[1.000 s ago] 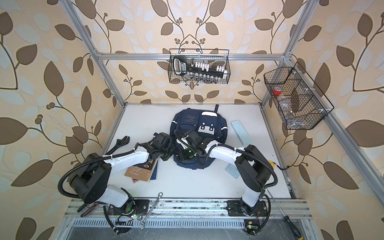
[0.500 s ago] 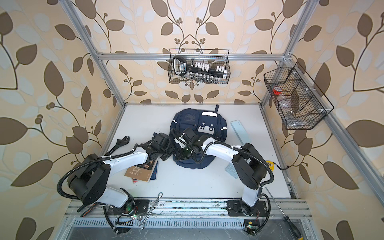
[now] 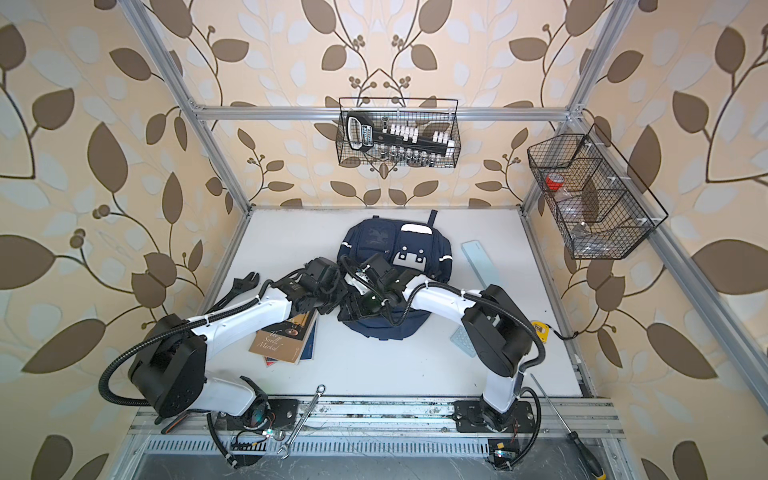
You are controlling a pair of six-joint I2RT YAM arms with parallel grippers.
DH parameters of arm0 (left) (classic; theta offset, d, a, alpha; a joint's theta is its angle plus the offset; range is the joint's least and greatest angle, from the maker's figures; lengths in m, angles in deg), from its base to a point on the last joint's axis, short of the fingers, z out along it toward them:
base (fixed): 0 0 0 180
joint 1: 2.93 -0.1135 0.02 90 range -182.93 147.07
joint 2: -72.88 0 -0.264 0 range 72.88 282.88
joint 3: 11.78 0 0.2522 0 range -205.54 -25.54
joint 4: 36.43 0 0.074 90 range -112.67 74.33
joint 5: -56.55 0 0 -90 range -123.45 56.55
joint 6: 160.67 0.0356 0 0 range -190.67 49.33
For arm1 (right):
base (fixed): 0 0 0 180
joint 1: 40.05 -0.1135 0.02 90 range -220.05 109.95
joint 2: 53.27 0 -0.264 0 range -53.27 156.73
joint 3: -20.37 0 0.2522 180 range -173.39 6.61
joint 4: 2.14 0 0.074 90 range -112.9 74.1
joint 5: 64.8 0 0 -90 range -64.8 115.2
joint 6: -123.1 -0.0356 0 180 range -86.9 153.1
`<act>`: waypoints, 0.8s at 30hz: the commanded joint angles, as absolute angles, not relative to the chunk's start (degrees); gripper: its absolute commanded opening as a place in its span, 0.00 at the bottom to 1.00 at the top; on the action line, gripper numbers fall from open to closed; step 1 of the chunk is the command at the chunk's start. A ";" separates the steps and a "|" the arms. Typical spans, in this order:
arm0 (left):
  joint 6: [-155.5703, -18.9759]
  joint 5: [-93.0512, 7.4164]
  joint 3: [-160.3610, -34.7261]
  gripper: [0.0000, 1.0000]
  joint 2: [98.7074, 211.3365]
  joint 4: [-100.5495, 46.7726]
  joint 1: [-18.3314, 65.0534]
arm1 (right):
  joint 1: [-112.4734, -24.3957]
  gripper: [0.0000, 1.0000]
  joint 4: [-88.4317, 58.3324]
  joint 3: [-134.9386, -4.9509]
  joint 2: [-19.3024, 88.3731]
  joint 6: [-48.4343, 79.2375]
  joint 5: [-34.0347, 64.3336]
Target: Pack the student bag
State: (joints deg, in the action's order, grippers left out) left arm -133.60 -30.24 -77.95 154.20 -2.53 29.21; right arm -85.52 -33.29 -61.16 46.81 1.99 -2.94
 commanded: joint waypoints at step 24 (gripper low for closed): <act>-126.88 -39.78 -62.80 0.85 140.39 14.44 -19.41 | -96.73 0.67 -5.23 -71.62 68.28 -16.98 7.57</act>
